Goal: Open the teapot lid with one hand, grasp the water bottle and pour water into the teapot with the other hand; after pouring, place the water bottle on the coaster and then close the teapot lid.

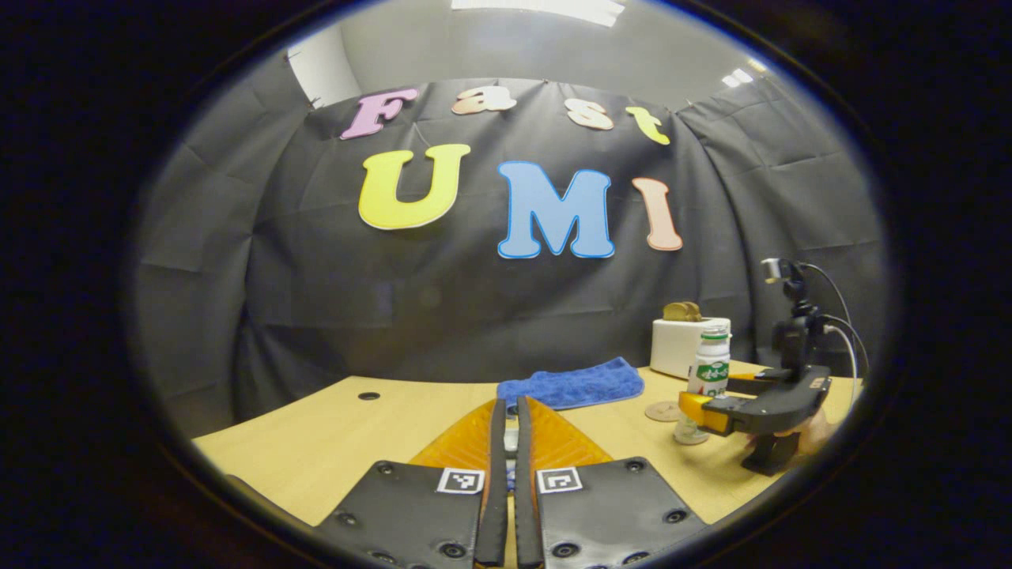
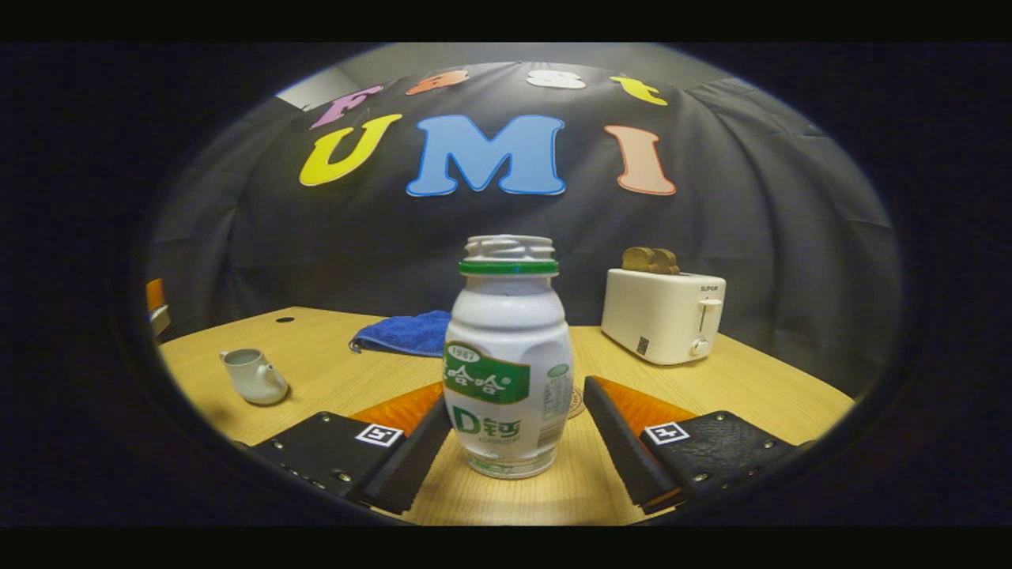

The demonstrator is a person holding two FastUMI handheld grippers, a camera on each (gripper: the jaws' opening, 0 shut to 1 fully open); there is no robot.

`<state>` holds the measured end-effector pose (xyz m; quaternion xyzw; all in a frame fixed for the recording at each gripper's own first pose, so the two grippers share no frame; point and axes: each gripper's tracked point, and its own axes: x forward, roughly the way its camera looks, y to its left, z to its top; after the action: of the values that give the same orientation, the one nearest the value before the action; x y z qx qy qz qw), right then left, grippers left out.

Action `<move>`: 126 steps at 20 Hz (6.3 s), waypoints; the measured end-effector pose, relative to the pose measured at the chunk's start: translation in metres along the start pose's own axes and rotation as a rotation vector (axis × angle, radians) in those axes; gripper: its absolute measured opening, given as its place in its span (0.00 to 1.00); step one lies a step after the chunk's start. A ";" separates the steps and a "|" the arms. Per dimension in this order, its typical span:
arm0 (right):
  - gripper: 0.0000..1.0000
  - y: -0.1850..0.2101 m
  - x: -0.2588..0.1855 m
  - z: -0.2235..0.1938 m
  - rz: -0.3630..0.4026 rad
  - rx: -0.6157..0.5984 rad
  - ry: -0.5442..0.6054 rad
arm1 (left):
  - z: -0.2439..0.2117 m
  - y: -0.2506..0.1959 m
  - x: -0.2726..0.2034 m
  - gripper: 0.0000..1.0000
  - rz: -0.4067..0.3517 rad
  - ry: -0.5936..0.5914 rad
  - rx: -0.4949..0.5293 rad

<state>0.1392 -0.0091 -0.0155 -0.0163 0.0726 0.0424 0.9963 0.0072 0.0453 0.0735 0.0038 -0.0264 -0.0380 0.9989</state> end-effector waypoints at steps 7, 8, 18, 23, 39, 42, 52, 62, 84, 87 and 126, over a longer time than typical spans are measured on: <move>0.72 0.007 0.002 0.002 -0.007 -0.120 0.029 | -0.019 0.008 -0.031 0.10 -0.005 0.029 -0.098; 0.72 0.013 -0.001 0.005 0.007 -0.156 0.029 | -0.019 0.009 -0.034 0.11 -0.011 0.023 -0.101; 0.72 0.104 0.004 0.026 0.083 -0.801 -0.012 | -0.032 0.001 -0.118 0.10 -0.077 0.049 -0.134; 0.72 0.136 0.020 0.021 0.108 -1.055 -0.018 | -0.037 0.010 -0.140 0.10 -0.060 0.050 -0.134; 0.72 0.157 0.042 0.024 0.064 -1.547 -0.060 | -0.057 0.022 -0.143 0.07 -0.044 0.078 -0.117; 0.72 0.160 0.039 0.026 0.058 -1.597 -0.081 | -0.062 0.025 -0.142 0.10 -0.038 0.085 -0.118; 0.72 0.175 0.041 0.044 0.031 -1.769 -0.151 | -0.064 0.029 -0.143 0.07 -0.027 0.085 -0.107; 0.72 0.176 0.042 0.055 0.010 -1.847 -0.178 | -0.064 0.033 -0.143 0.07 -0.020 0.084 -0.101; 0.72 0.179 0.045 0.070 -0.022 -1.967 -0.224 | -0.066 0.036 -0.147 0.07 -0.005 0.092 -0.083; 0.72 0.181 0.044 0.072 -0.023 -1.981 -0.238 | -0.069 0.036 -0.147 0.10 -0.001 0.098 -0.082; 0.72 0.204 0.036 0.087 -0.057 -2.166 -0.422 | -0.078 0.040 -0.148 0.11 0.013 0.127 -0.065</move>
<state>0.1698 0.2000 0.0598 -0.8747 -0.1750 0.0626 0.4476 -0.1327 0.0972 -0.0122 -0.0265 0.0384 -0.0320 0.9984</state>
